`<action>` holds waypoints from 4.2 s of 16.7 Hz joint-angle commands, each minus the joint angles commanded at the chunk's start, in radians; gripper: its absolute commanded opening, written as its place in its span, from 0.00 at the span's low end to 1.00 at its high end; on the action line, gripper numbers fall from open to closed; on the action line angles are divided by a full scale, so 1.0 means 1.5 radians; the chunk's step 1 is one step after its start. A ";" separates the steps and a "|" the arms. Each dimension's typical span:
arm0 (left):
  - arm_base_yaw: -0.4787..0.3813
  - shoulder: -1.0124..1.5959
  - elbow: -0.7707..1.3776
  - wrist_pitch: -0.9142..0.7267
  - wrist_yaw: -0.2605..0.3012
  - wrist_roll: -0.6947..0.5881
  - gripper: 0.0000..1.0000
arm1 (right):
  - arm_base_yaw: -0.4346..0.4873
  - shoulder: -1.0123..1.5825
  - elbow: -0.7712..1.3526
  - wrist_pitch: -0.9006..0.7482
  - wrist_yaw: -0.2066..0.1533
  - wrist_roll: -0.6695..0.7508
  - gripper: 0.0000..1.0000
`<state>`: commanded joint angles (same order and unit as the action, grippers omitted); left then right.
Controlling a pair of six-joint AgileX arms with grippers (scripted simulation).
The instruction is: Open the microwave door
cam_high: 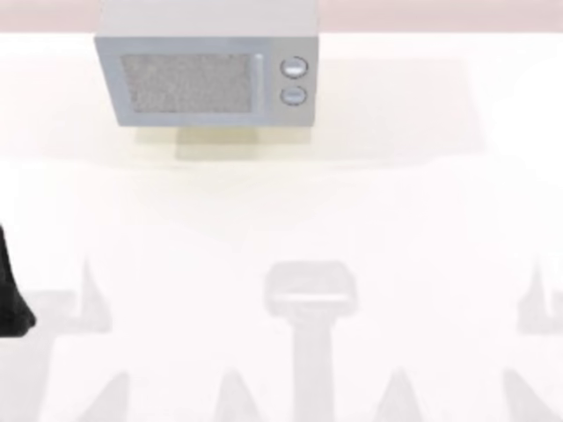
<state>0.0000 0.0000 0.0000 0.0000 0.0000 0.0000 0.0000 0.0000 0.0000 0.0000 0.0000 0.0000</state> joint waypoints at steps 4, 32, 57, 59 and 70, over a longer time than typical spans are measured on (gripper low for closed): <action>-0.007 0.020 0.020 -0.014 -0.003 -0.005 1.00 | 0.000 0.000 0.000 0.000 0.000 0.000 1.00; -0.393 1.432 1.502 -0.803 -0.192 -0.355 1.00 | 0.000 0.000 0.000 0.000 0.000 0.000 1.00; -0.366 1.518 1.442 -0.662 -0.179 -0.328 0.62 | 0.000 0.000 0.000 0.000 0.000 0.000 1.00; -0.366 1.518 1.442 -0.662 -0.179 -0.328 0.47 | 0.000 0.000 0.000 0.000 0.000 0.000 1.00; -0.366 1.518 1.442 -0.662 -0.179 -0.328 0.00 | 0.000 0.000 0.000 0.000 0.000 0.000 1.00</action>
<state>-0.5487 2.2774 2.1624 -0.9930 -0.2684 -0.4921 0.0000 0.0000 0.0000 0.0000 0.0000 0.0000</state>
